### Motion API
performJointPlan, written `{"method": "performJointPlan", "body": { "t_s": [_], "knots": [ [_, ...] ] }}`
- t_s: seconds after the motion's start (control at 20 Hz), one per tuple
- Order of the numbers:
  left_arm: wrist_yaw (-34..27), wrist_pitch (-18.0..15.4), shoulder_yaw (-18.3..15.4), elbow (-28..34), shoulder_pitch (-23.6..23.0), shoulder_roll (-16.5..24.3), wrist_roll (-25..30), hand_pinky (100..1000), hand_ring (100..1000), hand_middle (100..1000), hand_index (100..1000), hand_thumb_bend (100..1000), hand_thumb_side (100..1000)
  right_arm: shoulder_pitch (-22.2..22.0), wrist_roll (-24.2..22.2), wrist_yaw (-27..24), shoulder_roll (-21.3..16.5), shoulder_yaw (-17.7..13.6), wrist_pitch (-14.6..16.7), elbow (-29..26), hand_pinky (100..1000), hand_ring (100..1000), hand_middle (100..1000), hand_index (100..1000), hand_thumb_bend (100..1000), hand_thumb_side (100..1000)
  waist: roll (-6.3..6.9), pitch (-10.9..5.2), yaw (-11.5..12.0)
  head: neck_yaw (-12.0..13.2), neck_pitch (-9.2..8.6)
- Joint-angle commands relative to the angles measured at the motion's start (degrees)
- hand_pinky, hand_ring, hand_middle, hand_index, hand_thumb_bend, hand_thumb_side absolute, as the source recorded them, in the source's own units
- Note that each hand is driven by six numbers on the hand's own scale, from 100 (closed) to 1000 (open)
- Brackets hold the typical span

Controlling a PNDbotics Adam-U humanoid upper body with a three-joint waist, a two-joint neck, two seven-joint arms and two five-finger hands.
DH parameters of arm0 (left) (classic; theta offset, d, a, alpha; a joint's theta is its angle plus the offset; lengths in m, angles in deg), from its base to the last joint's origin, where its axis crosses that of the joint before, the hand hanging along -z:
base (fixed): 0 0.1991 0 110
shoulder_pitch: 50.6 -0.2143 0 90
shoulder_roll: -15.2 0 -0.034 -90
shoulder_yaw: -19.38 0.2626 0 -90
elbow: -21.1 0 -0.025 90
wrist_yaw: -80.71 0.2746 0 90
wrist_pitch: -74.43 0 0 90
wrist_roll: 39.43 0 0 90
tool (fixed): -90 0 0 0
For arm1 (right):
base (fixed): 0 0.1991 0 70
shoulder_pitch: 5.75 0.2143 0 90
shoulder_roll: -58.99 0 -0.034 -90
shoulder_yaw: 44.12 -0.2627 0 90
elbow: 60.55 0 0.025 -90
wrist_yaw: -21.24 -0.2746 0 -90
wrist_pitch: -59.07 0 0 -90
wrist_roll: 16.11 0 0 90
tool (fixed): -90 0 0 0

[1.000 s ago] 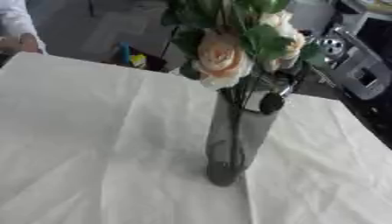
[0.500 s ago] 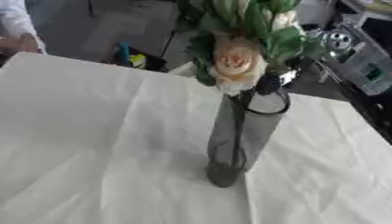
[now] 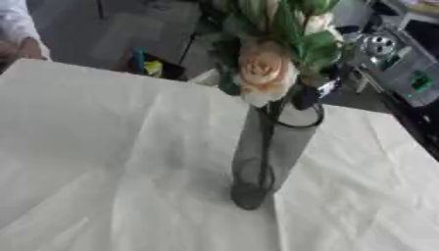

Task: Arrange flowers into the vase.

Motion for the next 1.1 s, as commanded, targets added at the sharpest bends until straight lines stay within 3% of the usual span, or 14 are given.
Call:
{"method": "performJointPlan", "body": {
  "t_s": [0.05, 0.3, 0.35, 0.55, 1.1],
  "knots": [
    [0.23, -0.03, 0.19, 1.05, 0.29, 0.63, 0.12, 527, 676, 697, 885, 100, 1000, 0.18, 0.09, 0.36, -2.84, -1.01, 0.87, -1.1, 1000, 1000, 683, 950, 921, 605, 0.53, -1.78, -0.11, -0.07, -0.41],
    [0.23, -0.06, 0.18, 1.05, 0.31, 0.63, 0.13, 527, 676, 697, 885, 100, 1000, -0.44, 0.09, 0.57, -3.27, -1.24, 1.64, -1.24, 1000, 1000, 683, 950, 921, 605, 0.56, -1.78, -0.07, -0.09, -0.39],
    [0.16, -0.15, 0.28, 1.05, 0.31, 0.5, 0.08, 527, 677, 698, 885, 100, 1000, -0.65, 0.09, 0.46, -3.47, -1.44, 1.71, -1.28, 1000, 1000, 684, 952, 948, 568, 0.74, -1.71, -0.2, 0.07, -0.3],
    [0.39, -0.45, 0.06, 1.05, -0.01, 0.39, -0.06, 527, 677, 699, 885, 100, 1000, -3.82, 0.09, -1.82, -6.57, -4.08, 2.33, -3.23, 1000, 1000, 674, 951, 948, 573, 1.96, -1.4, -0.23, 0.11, -0.02],
    [0.42, -0.73, 0.31, 1.05, -0.55, 0.02, 0.3, 526, 677, 700, 885, 100, 1000, -3.57, 0.09, -7.4, -7.38, -6.02, -0.17, -5.51, 1000, 1000, 640, 957, 960, 636, 3.28, -1.48, -0.03, -0.75, 0.34]
  ]
}}
